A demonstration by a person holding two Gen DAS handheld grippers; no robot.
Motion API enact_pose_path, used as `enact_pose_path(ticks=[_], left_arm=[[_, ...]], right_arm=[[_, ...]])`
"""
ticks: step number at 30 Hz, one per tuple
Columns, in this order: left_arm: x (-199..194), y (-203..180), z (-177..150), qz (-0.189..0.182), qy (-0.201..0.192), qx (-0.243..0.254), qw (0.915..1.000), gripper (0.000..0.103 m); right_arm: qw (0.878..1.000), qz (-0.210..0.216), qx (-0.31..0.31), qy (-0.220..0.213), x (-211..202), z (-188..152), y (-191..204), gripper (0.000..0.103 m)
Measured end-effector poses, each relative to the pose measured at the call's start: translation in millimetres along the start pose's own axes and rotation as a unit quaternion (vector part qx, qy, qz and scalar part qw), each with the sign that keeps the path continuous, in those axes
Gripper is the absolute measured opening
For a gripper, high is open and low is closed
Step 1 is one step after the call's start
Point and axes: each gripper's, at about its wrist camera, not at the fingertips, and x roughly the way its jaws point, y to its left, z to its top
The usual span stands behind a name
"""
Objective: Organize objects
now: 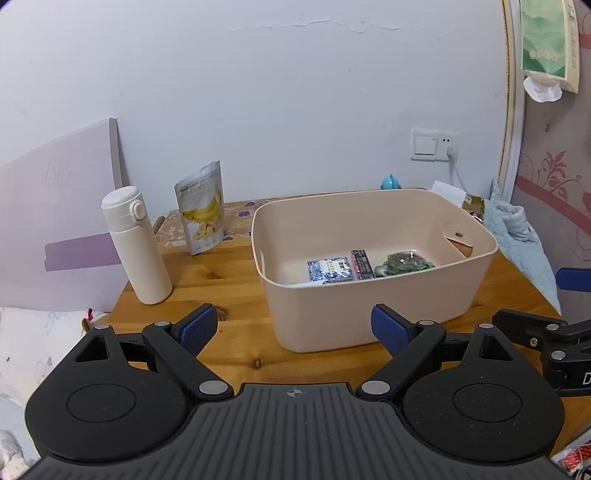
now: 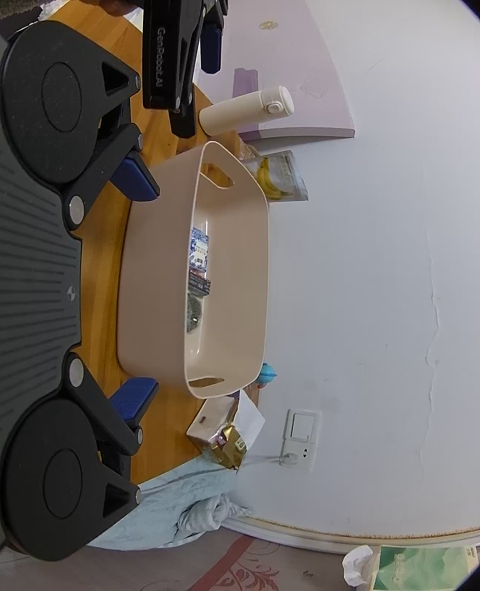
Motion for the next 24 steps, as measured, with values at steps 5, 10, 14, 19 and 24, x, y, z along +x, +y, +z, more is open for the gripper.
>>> enact_pose_path(ticks=[5, 10, 14, 19, 24], left_arm=[[-9, 2, -9, -0.002, 0.004, -0.001, 1.0000, 0.092], [-19, 5, -18, -0.004, 0.009, -0.006, 0.9999, 0.092], [-27, 5, -27, -0.006, 0.014, -0.005, 0.9999, 0.092], [-34, 5, -38, -0.010, 0.022, -0.008, 0.9997, 0.092], [-41, 3, -46, -0.015, 0.023, -0.006, 0.9996, 0.092]], right_arm=[[1.000, 0.000, 0.006, -0.001, -13, -9, -2, 0.103], [1.000, -0.002, 0.013, -0.001, -24, -17, -5, 0.103], [1.000, -0.002, 0.018, -0.001, -34, -24, -6, 0.103], [1.000, -0.002, 0.015, 0.003, -45, -32, -6, 0.103], [1.000, -0.001, 0.015, 0.004, -53, -38, -8, 0.103]])
